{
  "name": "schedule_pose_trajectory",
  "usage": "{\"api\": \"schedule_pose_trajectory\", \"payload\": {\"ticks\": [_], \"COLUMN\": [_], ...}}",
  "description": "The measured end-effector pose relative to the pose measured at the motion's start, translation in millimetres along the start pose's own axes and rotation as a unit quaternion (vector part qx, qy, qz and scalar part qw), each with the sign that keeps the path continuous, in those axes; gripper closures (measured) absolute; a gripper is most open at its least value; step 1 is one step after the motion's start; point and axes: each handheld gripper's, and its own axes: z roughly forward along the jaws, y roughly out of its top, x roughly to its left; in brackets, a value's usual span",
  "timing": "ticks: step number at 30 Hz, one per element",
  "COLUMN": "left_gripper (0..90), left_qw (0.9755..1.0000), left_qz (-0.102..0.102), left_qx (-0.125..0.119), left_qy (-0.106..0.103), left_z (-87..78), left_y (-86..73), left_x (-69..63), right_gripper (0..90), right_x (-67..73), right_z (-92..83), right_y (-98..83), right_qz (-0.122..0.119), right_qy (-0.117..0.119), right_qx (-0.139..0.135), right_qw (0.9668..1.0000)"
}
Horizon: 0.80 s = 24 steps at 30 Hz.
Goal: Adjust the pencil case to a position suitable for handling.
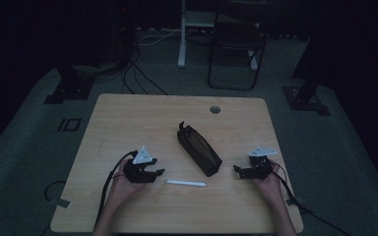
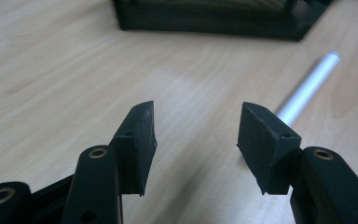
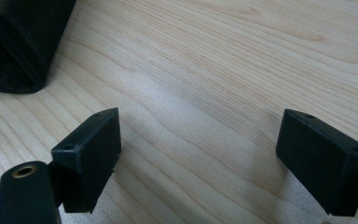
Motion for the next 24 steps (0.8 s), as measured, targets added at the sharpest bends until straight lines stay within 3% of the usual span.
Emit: {"api": "schedule_pose_trajectory", "payload": {"ticks": [8,10,14,15,19,24], "left_gripper": [47.7,49.2,50.2,50.9,51.3,57.9], "left_qw": [0.9992,0.9983,0.9976,0.9964,0.9952,0.9941], "left_qz": [0.016,0.02,0.028,0.038,0.049,0.06], "left_qx": [0.013,0.022,0.03,0.038,0.052,0.065], "left_qy": [-0.035,-0.05,-0.055,-0.066,-0.068,-0.062], "left_z": [7.6,11.4,14.5,19.2,25.1,30.0], "left_y": [-3.6,-4.9,-5.2,-5.1,-4.9,-5.9], "left_x": [-10.6,-15.0,-18.3,-22.3,-27.5,-31.1], "right_gripper": [14.3,14.3,14.6,14.8,14.8,14.8], "right_x": [0.4,0.4,0.3,0.3,0.3,0.3], "right_z": [-0.3,-0.4,-0.5,-0.5,-0.5,-0.5], "right_y": [-0.3,-0.3,-0.4,-0.4,-0.4,-0.4], "right_qz": [0.001,0.001,0.002,0.002,0.002,0.002], "right_qy": [-0.001,-0.001,-0.002,-0.002,-0.002,-0.002], "right_qx": [0.0,0.0,-0.001,-0.001,-0.001,-0.001], "right_qw": [1.0,1.0,1.0,1.0,1.0,1.0]}}
